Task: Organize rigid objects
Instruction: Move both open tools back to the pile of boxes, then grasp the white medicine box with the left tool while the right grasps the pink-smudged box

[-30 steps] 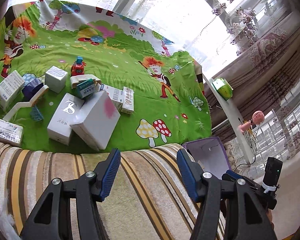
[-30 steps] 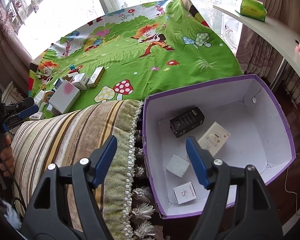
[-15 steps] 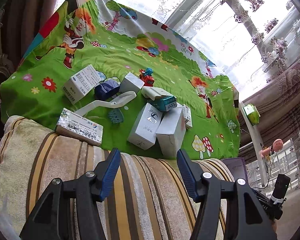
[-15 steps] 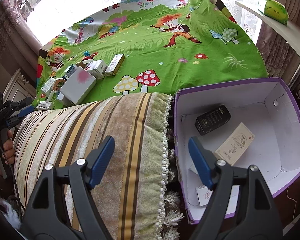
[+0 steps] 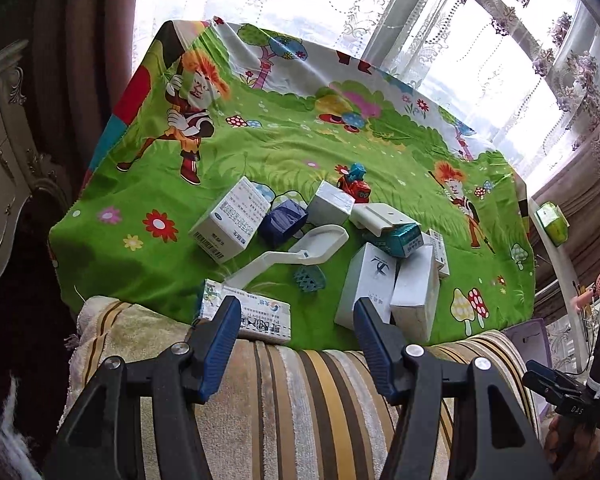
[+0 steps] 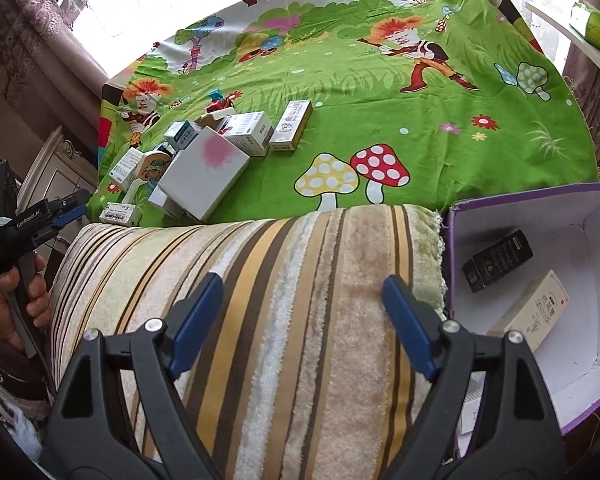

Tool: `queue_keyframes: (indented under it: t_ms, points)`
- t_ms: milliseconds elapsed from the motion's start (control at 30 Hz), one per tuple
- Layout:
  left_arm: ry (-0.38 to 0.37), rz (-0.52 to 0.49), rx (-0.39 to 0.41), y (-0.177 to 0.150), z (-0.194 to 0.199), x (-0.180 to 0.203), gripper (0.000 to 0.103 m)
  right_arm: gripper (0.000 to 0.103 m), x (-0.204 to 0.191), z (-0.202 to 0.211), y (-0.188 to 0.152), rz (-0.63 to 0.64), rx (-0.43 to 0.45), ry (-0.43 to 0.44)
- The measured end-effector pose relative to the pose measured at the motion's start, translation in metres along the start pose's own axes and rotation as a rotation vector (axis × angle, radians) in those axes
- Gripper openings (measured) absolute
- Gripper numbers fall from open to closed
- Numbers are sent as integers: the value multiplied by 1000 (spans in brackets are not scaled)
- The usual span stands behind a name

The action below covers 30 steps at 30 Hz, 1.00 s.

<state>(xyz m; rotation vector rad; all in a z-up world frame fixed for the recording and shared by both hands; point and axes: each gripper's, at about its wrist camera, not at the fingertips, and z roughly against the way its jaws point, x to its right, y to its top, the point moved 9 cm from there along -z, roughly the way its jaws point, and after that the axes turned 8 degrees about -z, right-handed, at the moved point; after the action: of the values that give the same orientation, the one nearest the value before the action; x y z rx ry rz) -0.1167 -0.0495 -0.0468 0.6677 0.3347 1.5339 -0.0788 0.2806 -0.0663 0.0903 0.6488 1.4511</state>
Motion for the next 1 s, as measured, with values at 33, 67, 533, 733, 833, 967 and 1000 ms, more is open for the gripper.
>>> queue_keyframes:
  t_ms: [33, 67, 533, 733, 833, 967, 1000]
  points:
    - [19, -8, -2, 3, -2, -4, 60, 88, -5, -4, 4, -5, -2, 7]
    - [34, -14, -6, 7, -4, -7, 60, 88, -9, -7, 7, -9, -2, 17]
    - [229, -145, -108, 32, -50, -33, 60, 89, -77, -71, 36, -2, -108, 148]
    - [294, -193, -140, 38, -66, -37, 60, 89, -92, -96, 47, -123, -160, 238]
    - [328, -216, -158, 39, -73, -40, 60, 89, -95, -109, 49, -181, -191, 272]
    - [351, -234, -170, 40, -78, -42, 60, 91, -93, -116, 56, -249, -193, 283]
    - [356, -239, -170, 40, -78, -42, 60, 92, -94, -117, 57, -252, -188, 281]
